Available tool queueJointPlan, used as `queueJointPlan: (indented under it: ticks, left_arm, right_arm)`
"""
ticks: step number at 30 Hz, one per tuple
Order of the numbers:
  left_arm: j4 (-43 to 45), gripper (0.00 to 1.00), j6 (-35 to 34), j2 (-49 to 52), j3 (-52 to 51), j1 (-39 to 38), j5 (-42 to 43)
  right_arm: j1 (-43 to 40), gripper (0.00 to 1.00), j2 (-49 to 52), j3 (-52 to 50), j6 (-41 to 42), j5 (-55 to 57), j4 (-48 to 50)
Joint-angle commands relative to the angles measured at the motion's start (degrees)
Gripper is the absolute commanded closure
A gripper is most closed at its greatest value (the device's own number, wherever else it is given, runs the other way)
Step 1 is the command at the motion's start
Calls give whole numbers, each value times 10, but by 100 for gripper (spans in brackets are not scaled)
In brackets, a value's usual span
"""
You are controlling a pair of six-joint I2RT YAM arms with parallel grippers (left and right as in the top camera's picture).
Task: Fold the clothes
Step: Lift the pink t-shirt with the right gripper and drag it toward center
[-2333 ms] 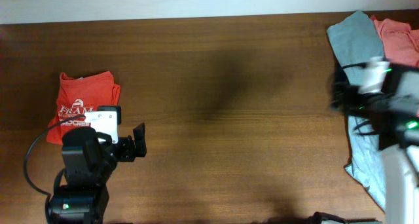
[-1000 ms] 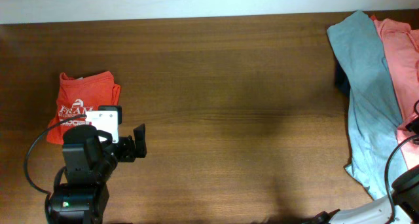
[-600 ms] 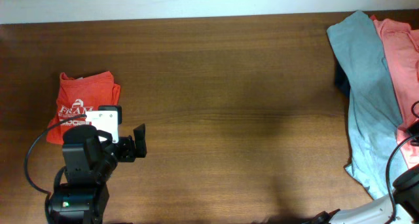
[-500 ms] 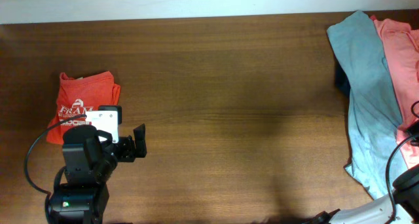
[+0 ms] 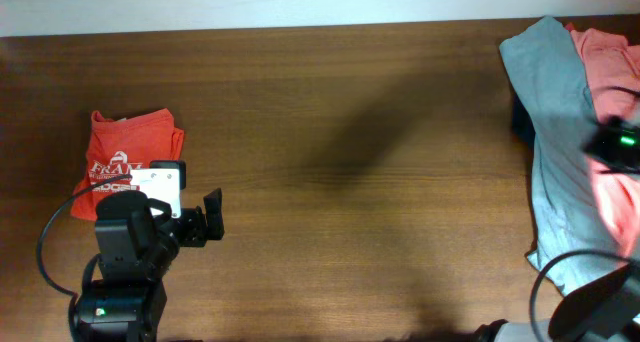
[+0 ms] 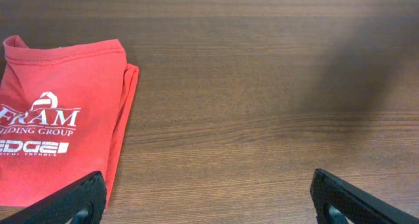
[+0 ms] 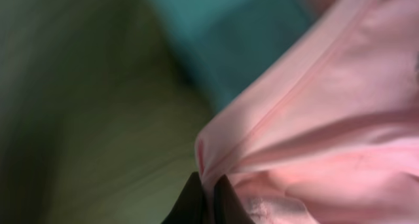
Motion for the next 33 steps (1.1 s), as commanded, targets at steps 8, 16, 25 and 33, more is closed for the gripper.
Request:
queueJointPlan:
  ticks: [8, 16, 25, 33]
  left_arm:
    - [3, 1, -7, -1, 12, -2, -4]
    - [3, 1, -7, -1, 12, -2, -4]
    - [3, 1, -8, -1, 12, -2, -4]
    - [4, 1, -8, -1, 12, -2, -2]
  right_arm:
    - [375, 96, 21, 4, -4, -26, -24]
    - [595, 93, 89, 4, 10, -12, 99]
    - [679, 93, 137, 4, 43, 6, 296]
    - [667, 10, 127, 14, 56, 4, 332]
